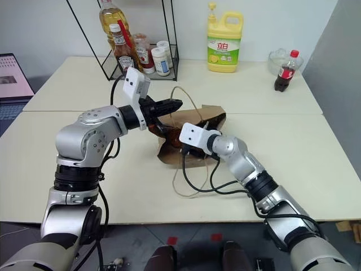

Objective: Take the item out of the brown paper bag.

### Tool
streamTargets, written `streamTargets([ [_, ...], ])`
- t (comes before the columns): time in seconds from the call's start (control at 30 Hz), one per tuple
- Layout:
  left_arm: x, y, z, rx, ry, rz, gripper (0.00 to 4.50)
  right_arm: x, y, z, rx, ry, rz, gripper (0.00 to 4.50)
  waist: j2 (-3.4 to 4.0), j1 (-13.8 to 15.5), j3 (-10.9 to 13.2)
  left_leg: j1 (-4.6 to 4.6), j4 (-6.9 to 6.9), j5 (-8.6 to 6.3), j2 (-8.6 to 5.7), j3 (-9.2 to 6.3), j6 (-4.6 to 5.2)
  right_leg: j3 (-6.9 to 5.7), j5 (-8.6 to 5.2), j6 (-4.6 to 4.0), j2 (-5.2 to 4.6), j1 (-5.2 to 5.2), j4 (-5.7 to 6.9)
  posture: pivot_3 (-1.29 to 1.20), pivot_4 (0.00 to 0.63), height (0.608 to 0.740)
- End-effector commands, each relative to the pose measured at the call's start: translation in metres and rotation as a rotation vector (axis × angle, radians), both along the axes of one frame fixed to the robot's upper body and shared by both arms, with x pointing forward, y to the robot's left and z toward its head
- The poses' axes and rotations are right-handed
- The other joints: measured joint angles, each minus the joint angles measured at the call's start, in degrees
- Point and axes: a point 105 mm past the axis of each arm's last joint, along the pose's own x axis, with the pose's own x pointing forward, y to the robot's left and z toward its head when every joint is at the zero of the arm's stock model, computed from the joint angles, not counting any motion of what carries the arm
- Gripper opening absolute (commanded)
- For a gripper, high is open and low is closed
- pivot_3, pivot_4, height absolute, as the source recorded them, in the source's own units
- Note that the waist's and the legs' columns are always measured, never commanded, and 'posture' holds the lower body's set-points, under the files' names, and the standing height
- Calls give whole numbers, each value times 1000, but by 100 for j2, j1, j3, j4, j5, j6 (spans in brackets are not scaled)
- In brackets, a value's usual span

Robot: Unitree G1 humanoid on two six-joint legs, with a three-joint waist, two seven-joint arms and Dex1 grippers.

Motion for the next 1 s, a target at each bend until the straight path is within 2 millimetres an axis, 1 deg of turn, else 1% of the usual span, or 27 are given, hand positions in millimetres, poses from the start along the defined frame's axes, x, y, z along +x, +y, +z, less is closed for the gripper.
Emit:
streamTargets([
  [0.03, -2, -4, 13, -15, -60, -13, 0, 4, -4, 9, -124, -94, 25, 4456, 0, -1, 0, 0, 0, 0, 0, 0, 0, 0, 0, 0, 0, 0, 0, 0, 150, 740],
  [0.13, -3, -6, 13, -22, -61, -17, 0, 15, -11, 0, -189, -90, -9, 4456, 0, -8, 0, 0, 1, 0, 0, 0, 0, 0, 0, 0, 0, 0, 0, 0, 150, 740],
  [0.27, -3, -8, 13, -28, -63, -19, 0, 30, -16, -6, -253, -120, -50, 4456, 0, -27, 0, 2, 1, 0, 0, 0, 0, 1, 0, 0, 0, 1, 1, 0, 150, 740],
  [0.4, -3, -6, 13, -32, -65, -13, 0, 39, -18, -11, -293, -141, -53, 4456, 0, -52, 0, 6, 1, 1, 0, 0, 0, 0, 1, 0, -1, 4, 4, 0, 150, 740],
  [0.5, -3, -4, 13, -33, -67, -4, 0, 42, -21, -12, -302, -155, -45, 3882, 0, -59, -1, 11, 2, 1, 0, 0, 0, 1, 3, 3, -1, 9, 5, 0, 150, 740],
  [0.57, -3, -3, 12, -35, -68, 1, 0, 43, -22, -10, -291, -164, -41, 3337, 0, -56, -1, 11, 2, 1, 0, -1, 0, 1, 3, 4, -1, 10, 6, 0, 150, 740],
  [0.6, -3, -3, 12, -35, -67, 4, 0, 43, -22, -7, -282, -175, -37, 3285, 0, -56, -1, 10, 3, 1, 0, 0, 0, 1, 4, 4, -1, 10, 5, 0, 150, 740],
  [0.7, -3, 0, 11, -34, -67, 15, 0, 38, -18, -2, -243, -193, 5, 3285, 0, -57, -1, 10, 3, 1, 0, -1, 0, 1, 4, 4, -1, 10, 5, 0, 150, 740],
  [0.77, -2, 3, 10, -32, -68, 26, 0, 30, -15, 1, -209, -200, 49, 3285, 0, -53, -1, 8, 3, 1, 0, -1, 0, 1, 4, 4, -1, 10, 3, 0, 150, 740],
  [0.83, 1, 7, 10, -28, -69, 43, 0, 17, -12, 4, -172, -205, 114, 3285, 0, -52, 0, 4, 2, 1, -1, -1, 0, 0, 4, 4, -2, 9, -2, 0, 150, 740],
  [1.0, 9, 17, 5, -1, -71, 100, 0, -2, -23, 16, -120, -253, 173, 3285, 0, -59, 0, 1, 0, 1, -1, 0, 0, 0, 4, 4, -2, 6, -6, 0, 150, 740],
])
